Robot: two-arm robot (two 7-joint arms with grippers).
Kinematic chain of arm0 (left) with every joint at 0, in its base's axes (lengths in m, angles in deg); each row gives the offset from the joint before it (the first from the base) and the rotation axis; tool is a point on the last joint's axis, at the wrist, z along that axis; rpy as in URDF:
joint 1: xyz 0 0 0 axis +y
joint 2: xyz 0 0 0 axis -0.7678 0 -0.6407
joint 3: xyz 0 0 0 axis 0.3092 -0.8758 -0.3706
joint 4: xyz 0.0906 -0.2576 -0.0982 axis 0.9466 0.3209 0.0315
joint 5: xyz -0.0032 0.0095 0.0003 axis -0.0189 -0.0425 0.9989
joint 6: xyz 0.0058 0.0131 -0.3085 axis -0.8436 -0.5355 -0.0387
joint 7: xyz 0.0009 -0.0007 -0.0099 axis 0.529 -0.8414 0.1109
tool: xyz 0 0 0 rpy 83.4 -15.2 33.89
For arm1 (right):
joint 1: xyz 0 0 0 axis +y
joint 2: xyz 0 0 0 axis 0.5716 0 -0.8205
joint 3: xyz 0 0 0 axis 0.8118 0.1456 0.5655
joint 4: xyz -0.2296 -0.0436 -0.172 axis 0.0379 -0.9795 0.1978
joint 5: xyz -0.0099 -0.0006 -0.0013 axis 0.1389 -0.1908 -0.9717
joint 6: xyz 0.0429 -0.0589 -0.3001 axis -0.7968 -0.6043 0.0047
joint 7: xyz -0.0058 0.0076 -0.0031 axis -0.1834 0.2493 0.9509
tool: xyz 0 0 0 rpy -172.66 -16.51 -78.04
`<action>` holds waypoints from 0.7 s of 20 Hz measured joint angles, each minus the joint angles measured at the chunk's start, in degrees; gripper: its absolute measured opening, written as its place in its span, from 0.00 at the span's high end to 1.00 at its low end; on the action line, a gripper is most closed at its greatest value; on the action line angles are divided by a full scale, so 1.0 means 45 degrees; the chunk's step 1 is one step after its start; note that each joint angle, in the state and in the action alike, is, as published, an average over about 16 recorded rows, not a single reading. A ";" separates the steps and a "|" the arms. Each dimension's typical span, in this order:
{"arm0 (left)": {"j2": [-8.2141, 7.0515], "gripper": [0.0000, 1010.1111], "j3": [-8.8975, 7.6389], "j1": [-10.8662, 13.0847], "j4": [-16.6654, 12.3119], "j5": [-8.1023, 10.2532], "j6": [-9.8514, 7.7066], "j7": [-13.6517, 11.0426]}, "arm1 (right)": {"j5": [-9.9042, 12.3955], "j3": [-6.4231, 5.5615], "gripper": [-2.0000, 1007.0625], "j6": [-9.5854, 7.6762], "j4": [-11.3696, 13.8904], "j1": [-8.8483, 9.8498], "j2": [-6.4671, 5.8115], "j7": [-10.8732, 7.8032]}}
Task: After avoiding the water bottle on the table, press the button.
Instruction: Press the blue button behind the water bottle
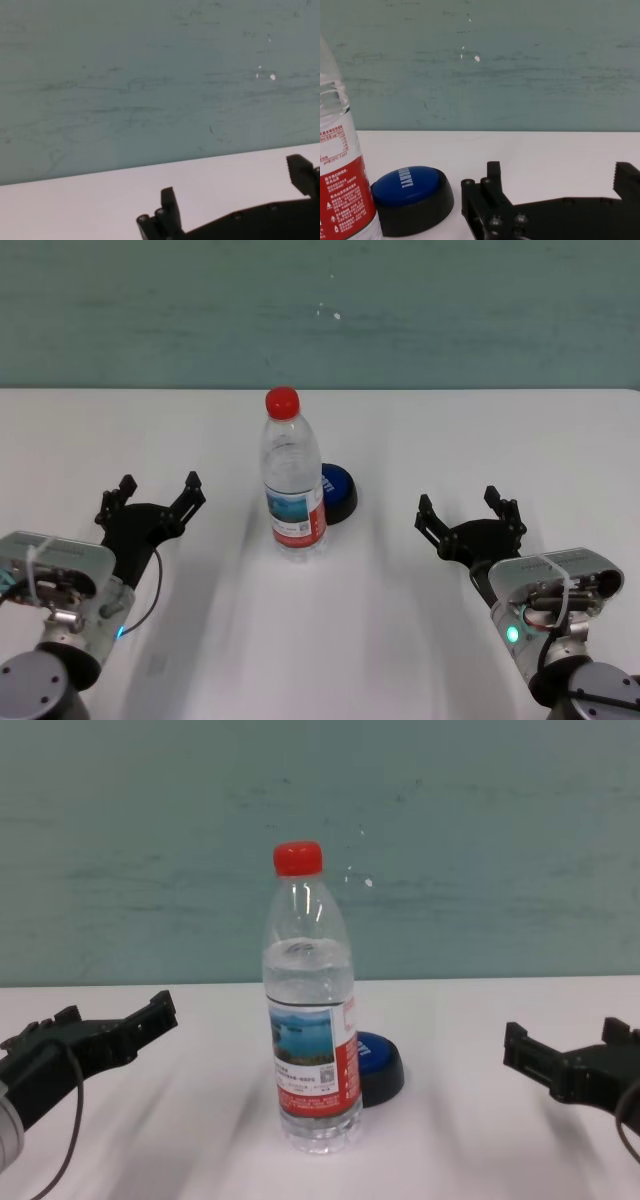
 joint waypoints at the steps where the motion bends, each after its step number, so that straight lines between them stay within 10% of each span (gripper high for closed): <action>1: 0.0000 0.00 0.0000 0.0000 0.0000 0.0000 0.0000 0.0000 | 0.0000 0.0000 0.00 0.0000 0.0000 0.0000 0.0000 0.0000; 14: 0.0000 0.00 0.0000 0.0000 0.0000 0.0000 0.0000 0.0000 | 0.0000 0.0000 0.00 0.0000 0.0000 0.0000 0.0000 0.0000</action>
